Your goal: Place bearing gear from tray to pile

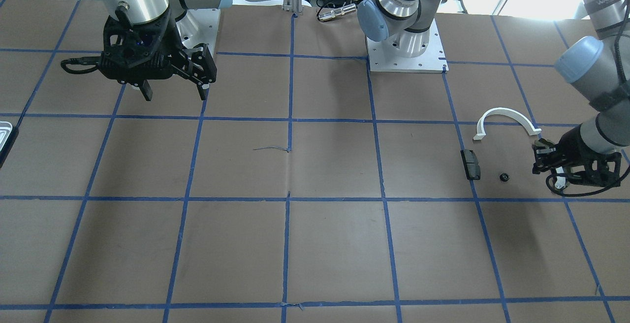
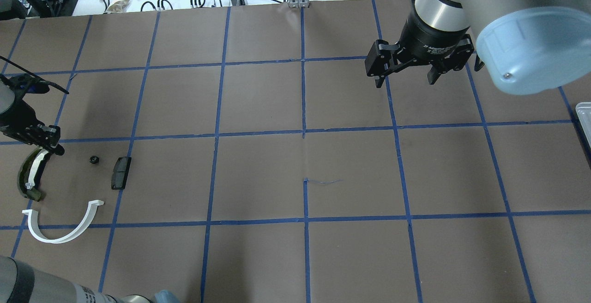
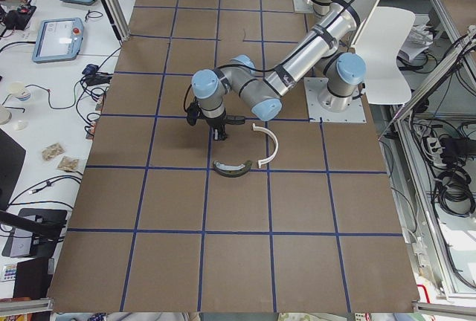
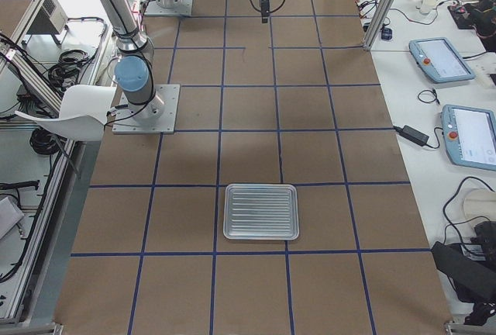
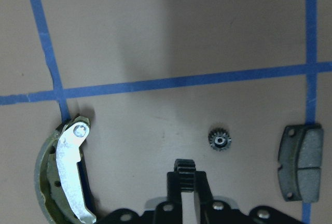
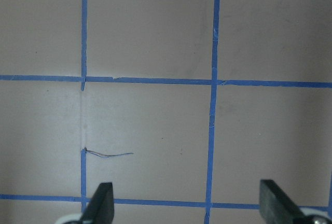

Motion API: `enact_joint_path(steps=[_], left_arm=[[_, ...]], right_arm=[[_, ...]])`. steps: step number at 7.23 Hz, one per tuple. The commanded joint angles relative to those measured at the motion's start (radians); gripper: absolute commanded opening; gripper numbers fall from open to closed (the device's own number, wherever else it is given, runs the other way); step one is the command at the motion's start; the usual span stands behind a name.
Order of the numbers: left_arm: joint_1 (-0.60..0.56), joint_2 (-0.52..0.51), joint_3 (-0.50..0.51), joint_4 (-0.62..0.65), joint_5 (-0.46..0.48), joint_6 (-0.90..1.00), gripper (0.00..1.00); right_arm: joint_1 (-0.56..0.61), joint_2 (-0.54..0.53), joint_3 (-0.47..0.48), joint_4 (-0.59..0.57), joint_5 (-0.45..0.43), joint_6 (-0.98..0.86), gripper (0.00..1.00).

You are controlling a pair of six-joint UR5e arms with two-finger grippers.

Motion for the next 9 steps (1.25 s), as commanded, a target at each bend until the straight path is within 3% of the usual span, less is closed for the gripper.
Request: enact_joint_path(steps=[1,8,9], left_arm=[[0.013,-0.031,-0.029,0.077,-0.026,0.012,0.00],[-0.006,-0.037,-0.033,0.062,-0.067,-0.003,0.00],[-0.004,-0.037,-0.039,0.060,-0.122,-0.003,0.00]], right_arm=[[0.001,-0.004,-0.002,-0.008,0.005,-0.002,1.00],[0.003,-0.011,-0.008,-0.005,0.002,-0.002,1.00],[0.003,-0.010,-0.009,-0.002,0.002,-0.002,1.00]])
